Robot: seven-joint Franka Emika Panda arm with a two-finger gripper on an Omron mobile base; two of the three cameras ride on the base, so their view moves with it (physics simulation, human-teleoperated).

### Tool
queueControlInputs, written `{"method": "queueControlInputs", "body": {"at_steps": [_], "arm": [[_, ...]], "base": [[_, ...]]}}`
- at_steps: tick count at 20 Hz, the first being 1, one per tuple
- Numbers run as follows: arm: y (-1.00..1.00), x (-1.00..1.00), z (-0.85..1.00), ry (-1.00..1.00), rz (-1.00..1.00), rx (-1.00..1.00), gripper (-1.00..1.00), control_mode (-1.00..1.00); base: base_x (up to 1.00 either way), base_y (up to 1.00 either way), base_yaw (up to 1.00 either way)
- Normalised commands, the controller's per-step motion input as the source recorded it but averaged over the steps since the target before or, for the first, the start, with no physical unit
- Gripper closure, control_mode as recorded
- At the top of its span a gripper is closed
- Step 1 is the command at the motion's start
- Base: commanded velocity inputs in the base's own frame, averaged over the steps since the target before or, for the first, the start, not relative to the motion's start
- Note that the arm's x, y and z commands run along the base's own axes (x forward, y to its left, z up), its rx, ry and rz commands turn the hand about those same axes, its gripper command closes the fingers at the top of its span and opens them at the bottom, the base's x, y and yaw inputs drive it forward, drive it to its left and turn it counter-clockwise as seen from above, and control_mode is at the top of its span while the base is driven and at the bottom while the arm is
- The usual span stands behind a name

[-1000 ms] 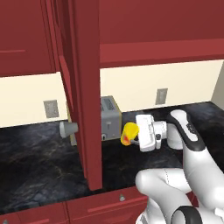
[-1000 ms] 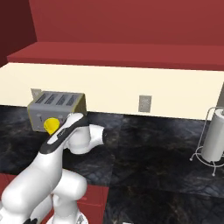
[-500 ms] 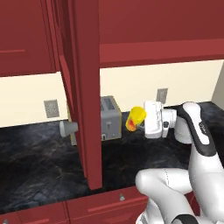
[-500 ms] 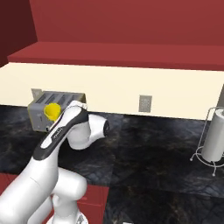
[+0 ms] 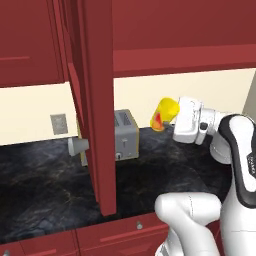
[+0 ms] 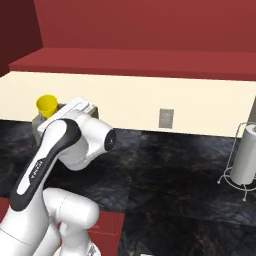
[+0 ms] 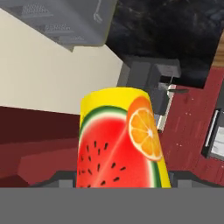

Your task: Move the cup from next to the sink to the open cabinet. Then, move the bowl with the kiwi to the fridge to clear the area for faucet cleaning.

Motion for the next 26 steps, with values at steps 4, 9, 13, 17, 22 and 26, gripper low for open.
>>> {"method": "queueControlInputs", "body": {"at_steps": [4,9,13,17,22,26], "arm": [[0.00,-0.67,1.00,0.03,-0.07,0.08,1.00,-1.00],[-0.02,-0.49,1.00,0.03,-0.09,0.05,1.00,-1.00],[-0.16,-0.19,1.00,0.03,-0.14,0.00,1.00,-1.00],[-0.55,-0.03,1.00,0.24,-0.15,0.02,1.00,-1.00],[-0.58,0.09,0.91,0.34,-0.10,0.00,1.00,-1.00],[-0.32,0.13,0.45,0.35,0.00,0.01,1.00,-1.00]], "base": [[0.00,0.00,0.00],[0.00,0.00,0.00],[0.00,0.00,0.00],[0.00,0.00,0.00],[0.00,0.00,0.00],[0.00,0.00,0.00]]}}
